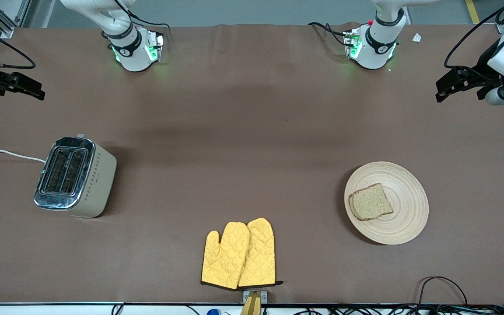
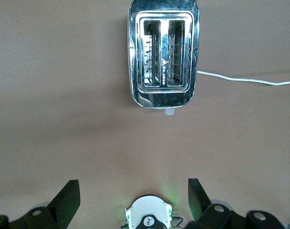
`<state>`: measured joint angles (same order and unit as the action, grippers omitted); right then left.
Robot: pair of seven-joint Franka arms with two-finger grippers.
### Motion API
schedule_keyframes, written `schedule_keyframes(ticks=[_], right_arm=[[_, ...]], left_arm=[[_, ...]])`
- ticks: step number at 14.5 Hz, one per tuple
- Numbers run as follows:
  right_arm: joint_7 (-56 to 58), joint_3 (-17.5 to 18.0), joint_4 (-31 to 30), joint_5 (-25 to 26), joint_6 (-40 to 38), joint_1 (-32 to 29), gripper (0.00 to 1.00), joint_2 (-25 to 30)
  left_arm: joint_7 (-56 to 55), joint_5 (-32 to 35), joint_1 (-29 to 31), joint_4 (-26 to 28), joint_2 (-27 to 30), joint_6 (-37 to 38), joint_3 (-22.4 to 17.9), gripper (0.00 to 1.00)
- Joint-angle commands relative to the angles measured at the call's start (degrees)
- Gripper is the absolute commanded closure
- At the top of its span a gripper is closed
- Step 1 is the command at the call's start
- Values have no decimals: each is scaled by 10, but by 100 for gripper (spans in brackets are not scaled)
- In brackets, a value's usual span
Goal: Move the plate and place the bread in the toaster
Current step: 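Lower the left gripper toward the wooden plate's rim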
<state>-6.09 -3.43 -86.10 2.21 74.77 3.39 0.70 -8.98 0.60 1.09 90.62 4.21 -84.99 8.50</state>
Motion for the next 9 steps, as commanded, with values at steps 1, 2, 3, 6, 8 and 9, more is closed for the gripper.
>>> schedule_keyframes(ticks=[1,2,3,6,8,9], right_arm=[[1,2,5,1,-1,-4,0,0],[1,2,5,1,-2,-4,0,1],[1,2,4,1,-5,-3,0,1],[1,2,5,1,-2,-3,0,1],[0,2,4,0,-1,-2,0,1],[-1,2,4,0,-1,-1,0,1]], left_arm=[[8,9,-1,-12,-2,12,-2,0],[9,8,0,-12,-3,12,-2,0],[9,8,0,-12,-3,12,-2,0],[12,7,2,-40,-34,14,-3,0],[30,0,20,-52,-60,21,-14,0],[38,-2,22,-50,-69,21,-14,0]])
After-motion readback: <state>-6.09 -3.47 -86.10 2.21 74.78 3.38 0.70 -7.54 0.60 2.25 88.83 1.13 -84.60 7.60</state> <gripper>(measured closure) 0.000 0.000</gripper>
